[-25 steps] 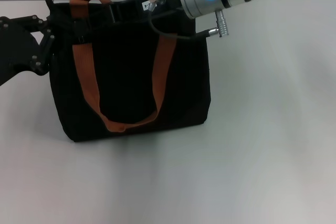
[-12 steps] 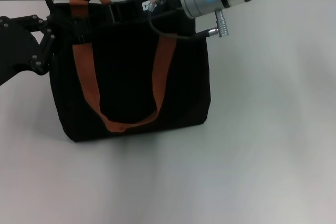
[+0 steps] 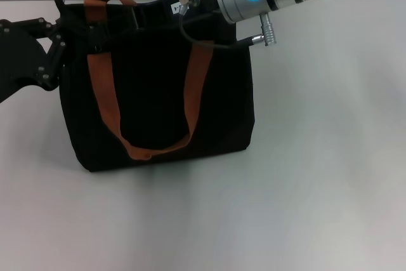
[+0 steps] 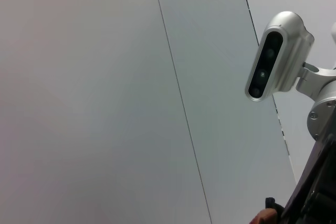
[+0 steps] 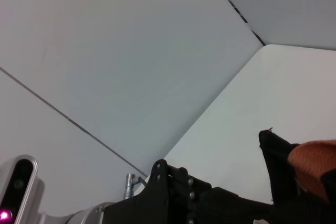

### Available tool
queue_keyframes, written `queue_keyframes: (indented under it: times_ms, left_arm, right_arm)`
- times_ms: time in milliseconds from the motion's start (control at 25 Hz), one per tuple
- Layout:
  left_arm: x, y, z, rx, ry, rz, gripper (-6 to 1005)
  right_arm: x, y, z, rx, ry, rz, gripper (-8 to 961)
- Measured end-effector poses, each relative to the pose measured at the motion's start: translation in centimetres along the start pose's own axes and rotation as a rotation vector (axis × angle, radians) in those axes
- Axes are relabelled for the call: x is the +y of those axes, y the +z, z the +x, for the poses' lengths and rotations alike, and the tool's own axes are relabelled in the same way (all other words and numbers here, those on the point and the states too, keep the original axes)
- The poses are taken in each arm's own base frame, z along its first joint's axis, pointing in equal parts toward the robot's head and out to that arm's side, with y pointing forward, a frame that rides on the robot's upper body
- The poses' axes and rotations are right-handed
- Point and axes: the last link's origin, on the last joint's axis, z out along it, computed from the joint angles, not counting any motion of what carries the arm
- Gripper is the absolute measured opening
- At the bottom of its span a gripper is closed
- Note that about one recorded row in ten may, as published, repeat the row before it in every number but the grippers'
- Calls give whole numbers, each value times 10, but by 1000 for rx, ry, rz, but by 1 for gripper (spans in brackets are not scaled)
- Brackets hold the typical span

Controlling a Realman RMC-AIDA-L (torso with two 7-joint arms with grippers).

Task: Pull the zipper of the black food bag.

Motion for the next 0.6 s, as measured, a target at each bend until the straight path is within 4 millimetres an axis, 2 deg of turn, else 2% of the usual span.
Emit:
queue_keyframes:
  times_ms: [600]
  left_arm:
    - [1,-2,-1,-3,-5,3,27]
  right_arm:
    - [0,0,0,-1,-2,-1,382]
